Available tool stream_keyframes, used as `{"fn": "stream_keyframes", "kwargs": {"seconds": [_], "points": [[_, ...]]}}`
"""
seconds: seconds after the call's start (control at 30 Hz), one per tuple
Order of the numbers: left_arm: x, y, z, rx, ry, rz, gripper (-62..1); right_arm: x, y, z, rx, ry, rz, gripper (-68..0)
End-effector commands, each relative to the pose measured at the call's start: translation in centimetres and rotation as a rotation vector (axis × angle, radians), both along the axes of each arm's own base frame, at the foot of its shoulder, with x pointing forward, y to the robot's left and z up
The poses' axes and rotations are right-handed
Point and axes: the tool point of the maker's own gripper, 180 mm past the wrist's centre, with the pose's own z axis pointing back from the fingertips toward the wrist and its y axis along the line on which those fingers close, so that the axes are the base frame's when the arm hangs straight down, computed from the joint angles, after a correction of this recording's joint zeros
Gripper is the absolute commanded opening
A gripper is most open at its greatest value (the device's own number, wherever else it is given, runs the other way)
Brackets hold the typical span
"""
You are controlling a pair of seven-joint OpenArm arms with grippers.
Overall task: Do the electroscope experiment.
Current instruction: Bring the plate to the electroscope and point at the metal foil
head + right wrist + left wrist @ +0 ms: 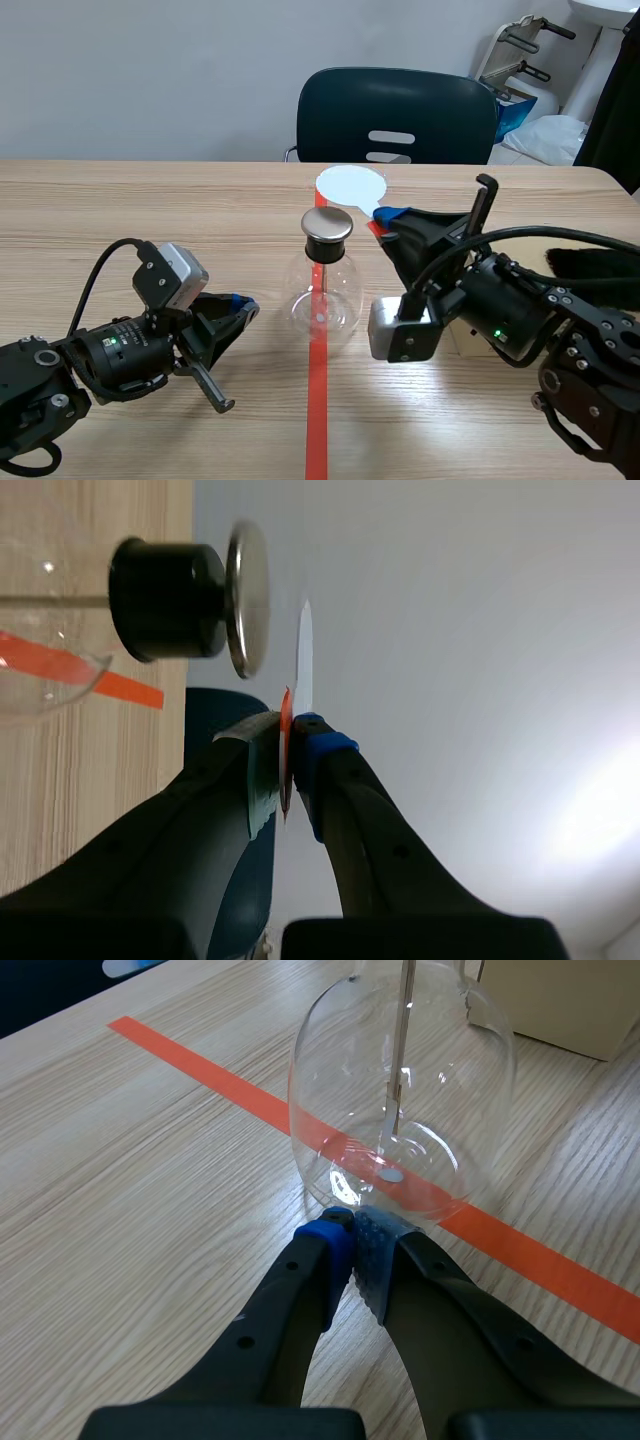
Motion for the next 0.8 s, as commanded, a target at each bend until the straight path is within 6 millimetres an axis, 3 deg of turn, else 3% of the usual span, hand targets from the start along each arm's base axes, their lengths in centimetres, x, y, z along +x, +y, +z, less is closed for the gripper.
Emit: {"fn": "stream_keyframes", "kwargs": {"seconds": [0.0, 0.77], "points": [[0.7, -0.4, 1.5, -0.034, -0.04, -0.001, -59.1, 0.3, -0.1, 0.9, 0.006, -0.033, 0.008, -66.9], [0.7, -0.4, 1.5, -0.034, -0.04, -0.001, -59.1, -1.7, 1.5, 0.9, 0.001, -0.036, 0.15, -66.9]]}}
